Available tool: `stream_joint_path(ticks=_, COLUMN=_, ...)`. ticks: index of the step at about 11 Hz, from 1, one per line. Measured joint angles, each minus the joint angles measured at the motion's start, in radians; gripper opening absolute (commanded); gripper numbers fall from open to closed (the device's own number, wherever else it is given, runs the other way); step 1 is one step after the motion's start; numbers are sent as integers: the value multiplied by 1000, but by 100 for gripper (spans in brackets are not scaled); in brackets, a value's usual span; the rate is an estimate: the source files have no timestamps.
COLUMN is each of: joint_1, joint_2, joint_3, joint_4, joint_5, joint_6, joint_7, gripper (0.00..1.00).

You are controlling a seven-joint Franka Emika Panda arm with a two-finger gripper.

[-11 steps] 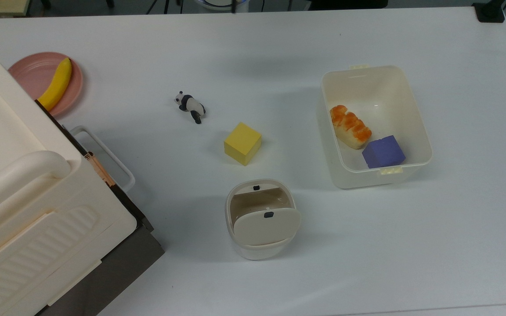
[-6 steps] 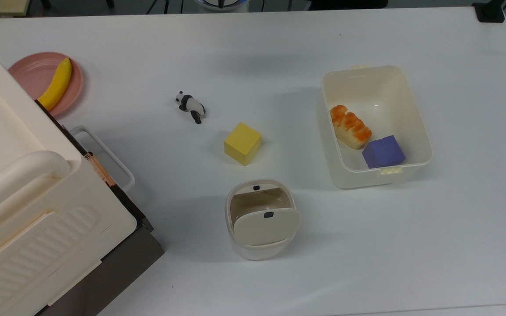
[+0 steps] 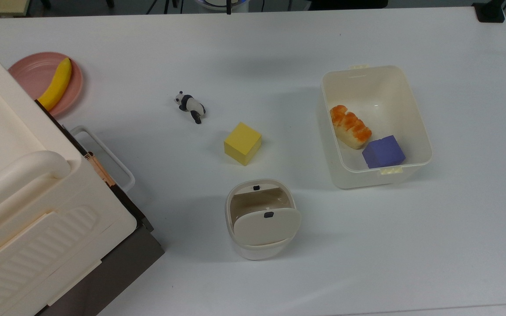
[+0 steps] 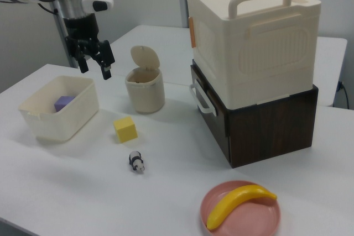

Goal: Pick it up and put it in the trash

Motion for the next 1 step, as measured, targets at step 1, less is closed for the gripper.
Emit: stream_joint_path(ticks=1, joint_1=0, joint_2=0, joint_3=-1, joint_4=0, joint_5=0, joint_6=0, joint_7=0, gripper=100)
